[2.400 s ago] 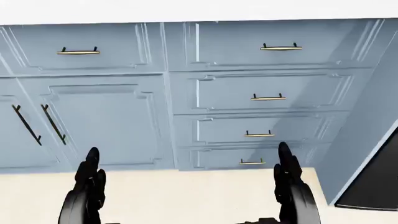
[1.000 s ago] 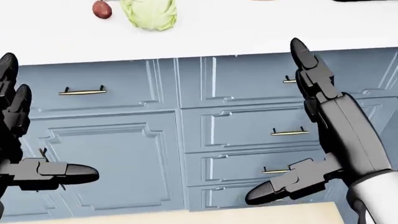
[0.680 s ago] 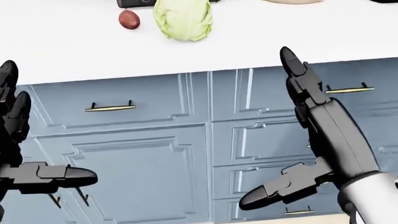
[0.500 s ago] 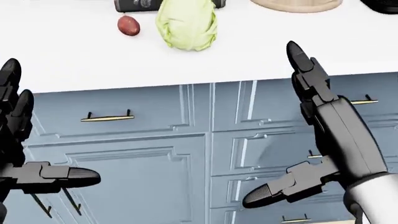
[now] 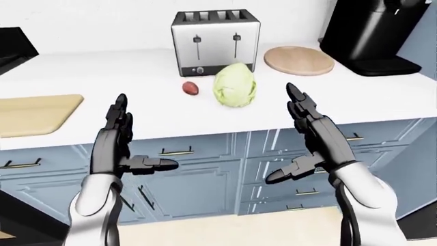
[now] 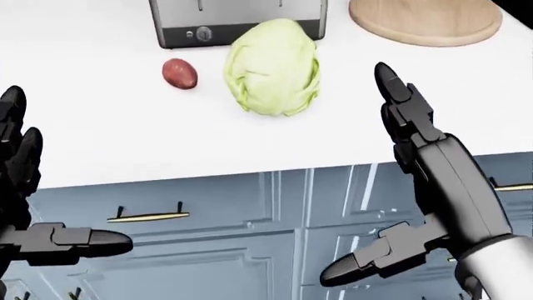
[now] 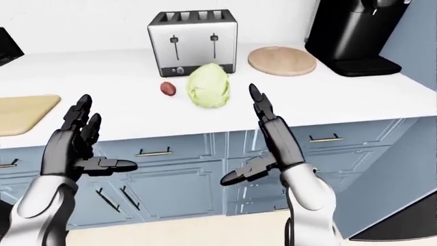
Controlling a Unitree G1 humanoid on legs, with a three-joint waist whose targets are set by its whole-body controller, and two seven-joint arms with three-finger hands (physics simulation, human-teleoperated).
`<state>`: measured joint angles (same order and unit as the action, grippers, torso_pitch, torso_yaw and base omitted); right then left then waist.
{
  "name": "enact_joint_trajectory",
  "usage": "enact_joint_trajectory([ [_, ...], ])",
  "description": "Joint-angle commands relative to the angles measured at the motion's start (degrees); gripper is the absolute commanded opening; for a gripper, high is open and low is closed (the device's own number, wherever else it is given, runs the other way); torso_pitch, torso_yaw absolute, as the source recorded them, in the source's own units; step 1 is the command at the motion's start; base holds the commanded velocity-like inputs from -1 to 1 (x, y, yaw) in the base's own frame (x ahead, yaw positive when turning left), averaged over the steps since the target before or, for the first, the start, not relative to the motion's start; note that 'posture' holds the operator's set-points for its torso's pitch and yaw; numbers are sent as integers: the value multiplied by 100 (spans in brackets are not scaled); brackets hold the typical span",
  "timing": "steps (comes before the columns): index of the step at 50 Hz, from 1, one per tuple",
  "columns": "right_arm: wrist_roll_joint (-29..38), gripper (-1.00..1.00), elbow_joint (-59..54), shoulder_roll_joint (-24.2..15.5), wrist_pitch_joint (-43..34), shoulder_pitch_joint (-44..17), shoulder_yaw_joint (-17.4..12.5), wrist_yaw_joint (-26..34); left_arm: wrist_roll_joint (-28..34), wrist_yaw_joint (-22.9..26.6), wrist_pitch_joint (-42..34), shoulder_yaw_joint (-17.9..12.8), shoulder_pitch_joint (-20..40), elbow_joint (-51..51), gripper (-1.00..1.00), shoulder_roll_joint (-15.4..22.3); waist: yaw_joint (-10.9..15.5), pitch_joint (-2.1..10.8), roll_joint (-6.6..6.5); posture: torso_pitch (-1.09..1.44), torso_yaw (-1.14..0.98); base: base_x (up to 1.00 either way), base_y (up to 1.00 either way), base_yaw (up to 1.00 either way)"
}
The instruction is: Place the lettuce and the sweet potato on separate cutting boards.
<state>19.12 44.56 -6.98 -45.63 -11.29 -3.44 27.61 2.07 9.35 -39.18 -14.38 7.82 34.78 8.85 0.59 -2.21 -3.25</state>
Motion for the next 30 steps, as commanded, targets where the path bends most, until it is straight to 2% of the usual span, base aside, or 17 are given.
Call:
enact_joint_trajectory([
  [1,42,100,256,-40,146,-158,-70,-74,-49,19,209,7,159,299,100,39,-13,94,2,0,0,27,0,0],
  [3,50,100,297,-43,110,-173,-59,-70,-53,17,223,1,157,291,100,39,0,57,92,0,0,25,0,0],
  [6,51,100,356,-34,49,-190,-47,-65,-57,18,246,10,133,301,100,28,28,78,267,0,0,23,0,0],
  [8,41,100,368,-33,17,-213,-54,-64,-60,20,243,7,134,313,100,29,45,139,468,0,0,22,0,0],
  [9,36,100,385,-36,-12,-229,-53,-61,-67,24,229,0,137,333,100,33,45,175,633,0,0,20,0,0],
  [10,27,100,395,-35,-34,-249,-56,-66,-68,26,228,-5,138,340,100,37,63,246,600,0,0,21,0,0],
  [11,9,100,390,-30,-49,-260,-62,-75,-72,29,226,-15,139,347,100,40,-17,144,509,0,0,20,0,0],
  [12,0,100,385,-30,-46,-260,-57,-83,-73,29,225,-17,135,355,100,41,-7,92,587,0,0,17,0,0],
  [15,-39,100,387,-37,-79,-300,-75,-96,-67,34,245,-9,107,367,100,32,-62,144,493,0,0,16,0,0],
  [18,-55,100,403,-47,-68,-279,-57,-110,-61,39,238,-3,108,375,100,32,-84,58,333,0,0,17,0,0],
  [21,-58,100,426,-48,-65,-262,-31,-112,-58,42,224,-4,123,380,100,36,-124,72,57,0,0,17,0,0],
  [22,-59,100,426,-47,-52,-259,-24,-114,-56,42,226,-4,127,375,100,36,-136,129,-120,0,0,16,0,0],
  [23,-63,100,421,-43,-55,-269,-29,-117,-55,41,228,-6,131,368,100,37,-157,213,-167,0,0,12,0,0],
  [24,-69,100,419,-41,-74,-286,-32,-119,-59,43,220,-11,136,372,100,39,-84,41,-35,0,0,0,0,0],
  [25,-74,100,434,-40,-92,-298,-30,-118,-59,43,222,-10,134,371,100,39,-103,96,-47,0,0,0,0,0],
  [27,-86,100,443,-43,-128,-334,-39,-120,-57,43,215,-8,138,375,100,41,-100,96,71,0,0,0,0,0],
  [30,-88,100,474,-44,-166,-352,-7,-128,-67,48,195,-18,146,389,100,45,-74,77,413,0,0,0,0,0],
])
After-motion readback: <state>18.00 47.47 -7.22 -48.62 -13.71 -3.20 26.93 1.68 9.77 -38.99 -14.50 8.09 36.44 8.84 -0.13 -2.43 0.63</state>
